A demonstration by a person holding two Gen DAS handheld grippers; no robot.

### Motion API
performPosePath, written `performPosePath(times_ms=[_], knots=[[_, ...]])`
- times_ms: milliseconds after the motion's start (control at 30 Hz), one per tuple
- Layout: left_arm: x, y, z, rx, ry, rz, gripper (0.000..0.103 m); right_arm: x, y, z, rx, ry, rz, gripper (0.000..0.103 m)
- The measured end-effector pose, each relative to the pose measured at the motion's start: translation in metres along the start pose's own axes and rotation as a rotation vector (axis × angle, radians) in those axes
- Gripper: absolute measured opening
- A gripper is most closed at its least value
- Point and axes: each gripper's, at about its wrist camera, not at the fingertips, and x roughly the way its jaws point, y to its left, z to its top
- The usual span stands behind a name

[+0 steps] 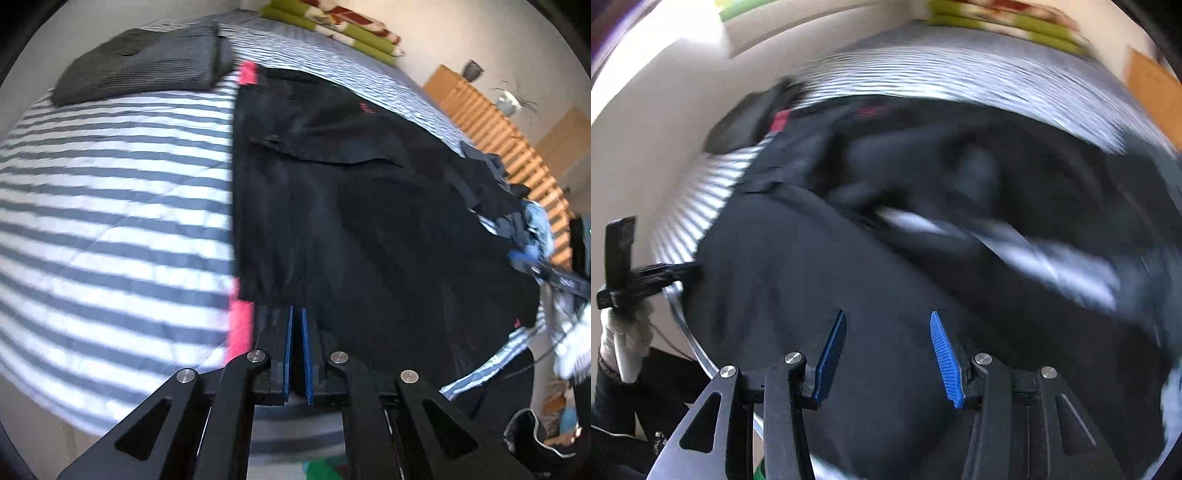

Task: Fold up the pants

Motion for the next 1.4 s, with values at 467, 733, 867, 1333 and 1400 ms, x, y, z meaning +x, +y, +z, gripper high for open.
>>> performPosePath(times_ms=[467,733,867,1333,1400], knots=[[-0.043,-0.082,0.003,0.09,-0.016,-0.014,0.013,-0.137,-0.21,-0.128,0.603,-0.165,-0.242,0.046],[-0.036,-0.125,-0.016,0.174,0.035,0.033,0.022,-0.121,-0.228,-0.161,0.58,-0.082,-0.204,0.046],[-0.03,-0.116,-0.021,0.152,0.042,0.08,0.022,-0.121,-0.222,-0.164,0.552,-0.109,-0.227,0.046],[-0.051,-0.182,0.023,0.161,-0.175,0.125,0.055,-0.117,-0.065,-0.04,0.275,-0.309,-0.213,0.05],[-0.057,-0.19,0.028,0.148,-0.198,0.12,0.058,-0.112,-0.041,-0.029,0.232,-0.317,-0.219,0.051]])
